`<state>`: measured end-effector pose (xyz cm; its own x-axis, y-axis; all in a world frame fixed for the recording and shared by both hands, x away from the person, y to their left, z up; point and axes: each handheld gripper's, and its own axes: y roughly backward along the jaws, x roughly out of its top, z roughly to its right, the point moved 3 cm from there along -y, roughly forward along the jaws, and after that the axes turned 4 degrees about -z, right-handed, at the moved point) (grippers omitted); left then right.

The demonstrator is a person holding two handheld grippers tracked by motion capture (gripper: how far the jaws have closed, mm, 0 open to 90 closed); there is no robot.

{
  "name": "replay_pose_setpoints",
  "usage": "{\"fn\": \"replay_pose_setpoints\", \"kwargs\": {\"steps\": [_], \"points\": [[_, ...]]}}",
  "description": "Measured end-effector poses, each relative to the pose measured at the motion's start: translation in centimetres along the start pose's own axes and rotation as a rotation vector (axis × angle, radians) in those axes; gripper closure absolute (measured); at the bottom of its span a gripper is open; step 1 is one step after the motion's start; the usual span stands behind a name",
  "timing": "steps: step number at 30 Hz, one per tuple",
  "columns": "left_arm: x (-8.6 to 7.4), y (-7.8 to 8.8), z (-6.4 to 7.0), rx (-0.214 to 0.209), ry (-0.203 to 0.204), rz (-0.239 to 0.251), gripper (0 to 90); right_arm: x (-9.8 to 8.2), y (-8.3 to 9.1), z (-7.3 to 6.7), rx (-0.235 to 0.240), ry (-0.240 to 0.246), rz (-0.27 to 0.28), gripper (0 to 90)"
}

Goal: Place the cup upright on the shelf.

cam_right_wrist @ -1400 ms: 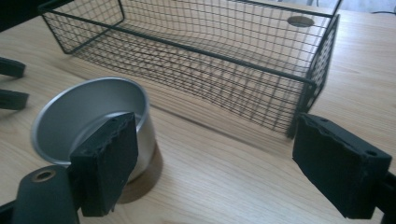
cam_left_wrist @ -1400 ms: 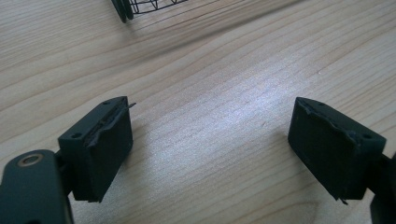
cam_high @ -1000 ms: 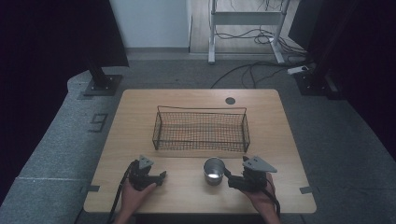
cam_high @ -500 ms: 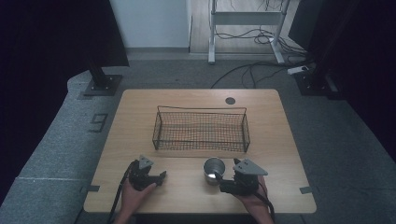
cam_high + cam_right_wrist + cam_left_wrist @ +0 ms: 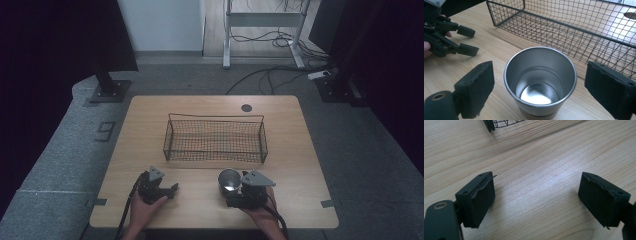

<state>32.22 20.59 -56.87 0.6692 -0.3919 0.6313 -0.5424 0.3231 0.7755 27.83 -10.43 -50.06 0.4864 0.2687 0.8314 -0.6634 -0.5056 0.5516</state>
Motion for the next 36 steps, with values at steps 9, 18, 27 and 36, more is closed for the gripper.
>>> {"fn": "replay_pose_setpoints", "kwargs": {"steps": [9,18,27,36], "points": [[0.0,0.0,0.0,0.0,0.001,0.0,13.9,-0.2,-1.4,-0.2,-0.004,-0.005,-0.015,3.7],[0.1,-0.1,0.1,0.001,0.0,0.0,14.0,-0.3,-2.9,-0.1,-0.037,0.013,-0.033,0.2],[0.1,-0.1,0.1,0.0,0.0,0.001,14.1,-0.8,-4.4,-0.5,-0.029,0.018,-0.073,0.6],[0.1,-0.1,0.1,0.0,0.0,0.001,14.2,-1.1,-4.6,-0.3,-0.067,0.04,-0.079,13.1]]}}
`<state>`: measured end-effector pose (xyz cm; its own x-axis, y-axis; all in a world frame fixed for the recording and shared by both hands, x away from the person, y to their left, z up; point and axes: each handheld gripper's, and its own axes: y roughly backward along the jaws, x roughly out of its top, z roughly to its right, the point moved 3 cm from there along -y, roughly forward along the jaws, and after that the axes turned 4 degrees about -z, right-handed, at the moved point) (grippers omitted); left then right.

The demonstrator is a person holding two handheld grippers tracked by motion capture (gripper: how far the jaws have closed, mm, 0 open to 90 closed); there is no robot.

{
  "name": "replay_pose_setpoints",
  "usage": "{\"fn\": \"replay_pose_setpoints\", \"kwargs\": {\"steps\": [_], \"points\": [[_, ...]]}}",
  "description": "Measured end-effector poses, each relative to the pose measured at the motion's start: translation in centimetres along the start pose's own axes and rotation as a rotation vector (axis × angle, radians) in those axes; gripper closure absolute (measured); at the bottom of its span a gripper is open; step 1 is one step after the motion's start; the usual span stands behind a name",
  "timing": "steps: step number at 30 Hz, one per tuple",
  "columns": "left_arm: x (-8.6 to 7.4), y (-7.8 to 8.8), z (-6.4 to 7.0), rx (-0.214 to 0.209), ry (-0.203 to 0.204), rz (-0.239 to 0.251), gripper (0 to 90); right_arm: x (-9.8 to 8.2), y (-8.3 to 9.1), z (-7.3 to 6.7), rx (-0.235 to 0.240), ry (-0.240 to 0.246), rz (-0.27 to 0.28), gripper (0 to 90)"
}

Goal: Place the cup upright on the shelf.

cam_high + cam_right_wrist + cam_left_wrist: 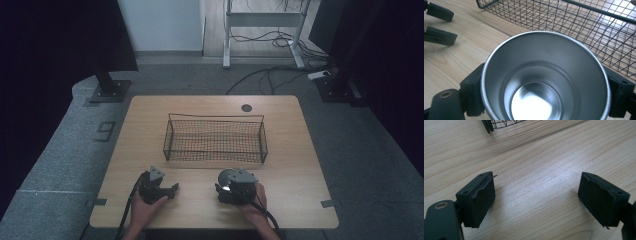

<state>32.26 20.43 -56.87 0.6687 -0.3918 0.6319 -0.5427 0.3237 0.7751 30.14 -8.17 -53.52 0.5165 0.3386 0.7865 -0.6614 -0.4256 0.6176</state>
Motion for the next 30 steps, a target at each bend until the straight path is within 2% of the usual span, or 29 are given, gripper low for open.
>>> {"fn": "replay_pose_setpoints", "kwargs": {"steps": [7,14,24,30], "points": [[0.0,0.0,0.0,0.0,0.0,0.0,14.2,0.1,0.0,0.1,0.004,0.02,-0.002,13.4],[0.0,0.0,0.0,0.0,0.0,0.0,14.2,0.6,0.8,0.3,0.02,0.014,0.034,13.5],[0.0,0.0,0.0,0.0,0.0,0.0,14.2,1.5,2.0,0.3,0.067,0.028,0.062,13.5],[0.0,0.0,0.0,0.0,0.0,0.0,14.2,2.4,2.9,0.5,0.089,0.019,0.09,13.6]]}}
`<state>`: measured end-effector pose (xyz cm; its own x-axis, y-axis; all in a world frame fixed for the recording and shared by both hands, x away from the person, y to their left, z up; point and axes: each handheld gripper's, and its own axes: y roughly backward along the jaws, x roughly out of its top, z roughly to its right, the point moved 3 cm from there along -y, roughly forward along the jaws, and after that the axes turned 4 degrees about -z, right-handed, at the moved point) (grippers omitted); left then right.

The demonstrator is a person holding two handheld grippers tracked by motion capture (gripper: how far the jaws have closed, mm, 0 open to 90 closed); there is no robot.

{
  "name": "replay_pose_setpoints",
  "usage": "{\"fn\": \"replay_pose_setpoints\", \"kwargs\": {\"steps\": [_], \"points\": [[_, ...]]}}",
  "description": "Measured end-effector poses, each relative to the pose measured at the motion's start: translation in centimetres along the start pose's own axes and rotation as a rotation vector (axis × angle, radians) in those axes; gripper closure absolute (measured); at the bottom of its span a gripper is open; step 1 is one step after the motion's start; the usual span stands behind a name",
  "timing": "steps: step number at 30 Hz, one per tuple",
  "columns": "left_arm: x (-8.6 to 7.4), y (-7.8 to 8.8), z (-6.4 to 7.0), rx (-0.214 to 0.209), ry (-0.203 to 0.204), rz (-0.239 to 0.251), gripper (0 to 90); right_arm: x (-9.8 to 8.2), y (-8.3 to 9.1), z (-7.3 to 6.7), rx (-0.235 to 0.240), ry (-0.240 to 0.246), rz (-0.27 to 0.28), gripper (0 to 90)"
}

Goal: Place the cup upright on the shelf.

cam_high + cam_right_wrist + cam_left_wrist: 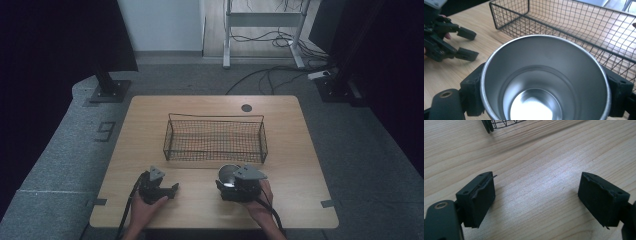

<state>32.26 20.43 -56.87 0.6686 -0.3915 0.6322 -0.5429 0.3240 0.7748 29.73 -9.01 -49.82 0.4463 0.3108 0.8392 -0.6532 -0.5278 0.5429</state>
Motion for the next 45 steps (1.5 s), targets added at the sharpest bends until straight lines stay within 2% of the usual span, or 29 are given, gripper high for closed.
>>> {"fn": "replay_pose_setpoints", "kwargs": {"steps": [28,45], "points": [[0.0,0.0,0.0,0.0,-0.001,0.0,14.3,4.0,2.0,0.8,0.033,-0.008,0.065,13.6],[0.0,0.0,0.0,0.001,-0.003,-0.002,14.3,6.1,3.2,1.8,0.032,-0.018,0.094,13.6]]}}
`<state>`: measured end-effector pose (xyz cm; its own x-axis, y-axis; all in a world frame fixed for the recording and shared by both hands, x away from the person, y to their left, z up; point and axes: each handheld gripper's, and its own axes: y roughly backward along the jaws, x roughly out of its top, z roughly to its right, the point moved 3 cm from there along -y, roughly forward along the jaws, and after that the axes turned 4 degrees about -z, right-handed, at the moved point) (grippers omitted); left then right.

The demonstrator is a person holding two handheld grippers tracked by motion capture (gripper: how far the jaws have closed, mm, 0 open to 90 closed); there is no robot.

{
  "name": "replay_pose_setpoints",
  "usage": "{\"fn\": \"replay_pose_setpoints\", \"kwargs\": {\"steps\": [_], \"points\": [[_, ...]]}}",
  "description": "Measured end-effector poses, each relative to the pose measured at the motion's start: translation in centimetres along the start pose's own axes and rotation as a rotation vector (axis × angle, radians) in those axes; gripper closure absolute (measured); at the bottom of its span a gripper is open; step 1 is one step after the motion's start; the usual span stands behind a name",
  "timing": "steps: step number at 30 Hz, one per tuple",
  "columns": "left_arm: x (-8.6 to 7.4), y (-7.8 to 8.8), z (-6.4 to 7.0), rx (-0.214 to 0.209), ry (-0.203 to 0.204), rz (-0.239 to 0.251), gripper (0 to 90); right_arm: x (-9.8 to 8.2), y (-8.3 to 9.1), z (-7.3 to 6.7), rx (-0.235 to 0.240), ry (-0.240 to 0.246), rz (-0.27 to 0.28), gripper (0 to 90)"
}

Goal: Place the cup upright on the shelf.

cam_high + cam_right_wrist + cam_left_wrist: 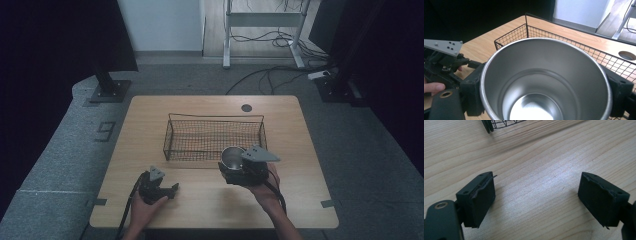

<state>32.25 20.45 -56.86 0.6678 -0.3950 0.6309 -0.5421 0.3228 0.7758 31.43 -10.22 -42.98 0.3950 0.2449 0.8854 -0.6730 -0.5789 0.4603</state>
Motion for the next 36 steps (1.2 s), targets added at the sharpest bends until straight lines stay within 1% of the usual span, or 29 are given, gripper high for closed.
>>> {"fn": "replay_pose_setpoints", "kwargs": {"steps": [11,22,30,36], "points": [[0.0,0.0,0.0,0.001,0.002,0.001,14.3,1.2,0.2,0.9,-0.003,-0.019,0.006,13.6],[0.0,0.0,0.0,0.0,0.002,0.001,14.3,2.5,0.1,1.9,-0.026,-0.035,0.008,13.6],[0.0,0.0,0.0,0.0,0.002,0.001,14.3,2.7,-0.5,2.5,-0.024,-0.045,0.005,13.6],[0.0,0.0,0.0,0.0,0.002,0.002,14.3,2.7,-1.4,3.4,-0.03,-0.06,-0.008,13.6]]}}
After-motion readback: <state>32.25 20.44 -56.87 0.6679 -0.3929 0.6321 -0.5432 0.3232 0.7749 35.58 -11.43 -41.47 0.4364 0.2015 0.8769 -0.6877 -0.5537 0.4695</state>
